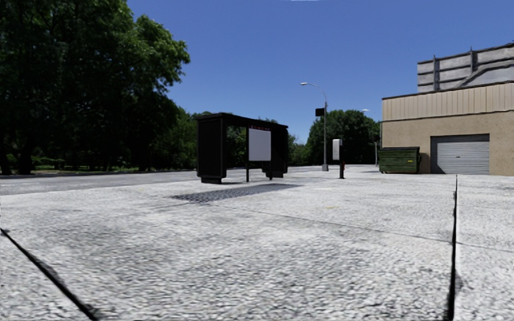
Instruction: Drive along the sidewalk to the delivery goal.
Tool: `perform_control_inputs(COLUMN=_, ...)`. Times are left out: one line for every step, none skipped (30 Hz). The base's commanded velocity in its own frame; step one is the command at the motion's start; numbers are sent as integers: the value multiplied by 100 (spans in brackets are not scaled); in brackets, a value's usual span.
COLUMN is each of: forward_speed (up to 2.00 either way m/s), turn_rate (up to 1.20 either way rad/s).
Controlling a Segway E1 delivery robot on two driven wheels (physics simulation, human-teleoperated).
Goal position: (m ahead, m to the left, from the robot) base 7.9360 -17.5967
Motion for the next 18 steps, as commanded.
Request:
perform_control_inputs(forward_speed=170, turn_rate=-56)
perform_control_inputs(forward_speed=170, turn_rate=-56)
perform_control_inputs(forward_speed=170, turn_rate=-56)
perform_control_inputs(forward_speed=170, turn_rate=-56)
perform_control_inputs(forward_speed=170, turn_rate=-56)
perform_control_inputs(forward_speed=169, turn_rate=-56)
perform_control_inputs(forward_speed=169, turn_rate=-56)
perform_control_inputs(forward_speed=169, turn_rate=-56)
perform_control_inputs(forward_speed=167, turn_rate=-56)
perform_control_inputs(forward_speed=166, turn_rate=-56)
perform_control_inputs(forward_speed=165, turn_rate=-56)
perform_control_inputs(forward_speed=165, turn_rate=-56)
perform_control_inputs(forward_speed=165, turn_rate=-56)
perform_control_inputs(forward_speed=165, turn_rate=-56)
perform_control_inputs(forward_speed=165, turn_rate=-56)
perform_control_inputs(forward_speed=165, turn_rate=-56)
perform_control_inputs(forward_speed=165, turn_rate=-56)
perform_control_inputs(forward_speed=165, turn_rate=-56)
